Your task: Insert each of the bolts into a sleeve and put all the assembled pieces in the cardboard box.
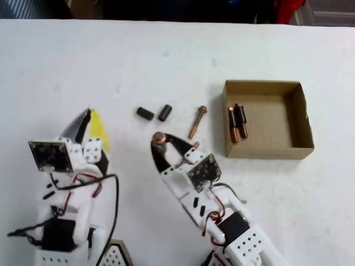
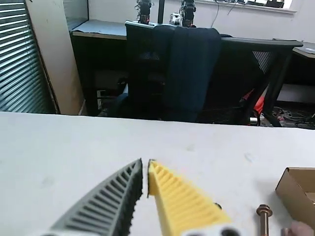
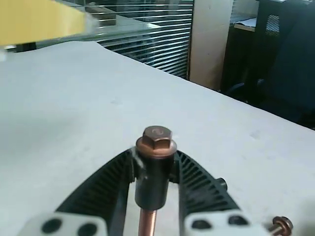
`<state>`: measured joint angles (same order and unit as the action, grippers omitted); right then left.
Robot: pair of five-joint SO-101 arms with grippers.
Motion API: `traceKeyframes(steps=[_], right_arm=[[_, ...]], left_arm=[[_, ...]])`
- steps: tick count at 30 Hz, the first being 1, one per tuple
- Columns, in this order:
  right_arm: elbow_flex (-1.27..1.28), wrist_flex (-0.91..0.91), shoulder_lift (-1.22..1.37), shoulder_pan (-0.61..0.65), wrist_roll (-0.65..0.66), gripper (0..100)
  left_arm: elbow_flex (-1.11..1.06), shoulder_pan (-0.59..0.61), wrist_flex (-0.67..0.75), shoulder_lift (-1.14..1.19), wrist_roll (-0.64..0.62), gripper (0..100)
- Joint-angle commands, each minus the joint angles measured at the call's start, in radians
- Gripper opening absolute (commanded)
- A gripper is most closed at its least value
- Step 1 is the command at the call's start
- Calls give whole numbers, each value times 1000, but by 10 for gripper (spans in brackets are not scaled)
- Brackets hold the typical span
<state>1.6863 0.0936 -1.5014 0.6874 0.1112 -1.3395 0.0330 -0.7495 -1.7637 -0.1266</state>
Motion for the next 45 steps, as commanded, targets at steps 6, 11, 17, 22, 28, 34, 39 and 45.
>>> traceKeyframes(steps=[6, 11, 17, 22, 28, 34, 39, 45], right_arm=[[-89, 140, -15, -211, 2, 16], [-235, 340, -15, -337, 2, 16], [-431, 590, -5, -392, 80, 16], [-617, 754, -2, -446, 144, 16], [-796, 779, 200, -561, 150, 16], [-999, 774, 638, -634, 152, 17], [-1206, 776, 1007, -710, 152, 17], [-1435, 779, 1399, -785, 155, 17]], left_arm=[[44, 5, -160, -59, 8, 23], [-51, 8, -196, -59, 68, 23], [-236, 10, -146, -59, 133, 23], [-310, 25, -147, -59, 133, 23], [-353, 97, -164, -59, 127, 23], [-353, 119, -265, -59, 129, 23], [-353, 119, -336, -59, 129, 23], [-353, 116, -364, -58, 129, 23]])
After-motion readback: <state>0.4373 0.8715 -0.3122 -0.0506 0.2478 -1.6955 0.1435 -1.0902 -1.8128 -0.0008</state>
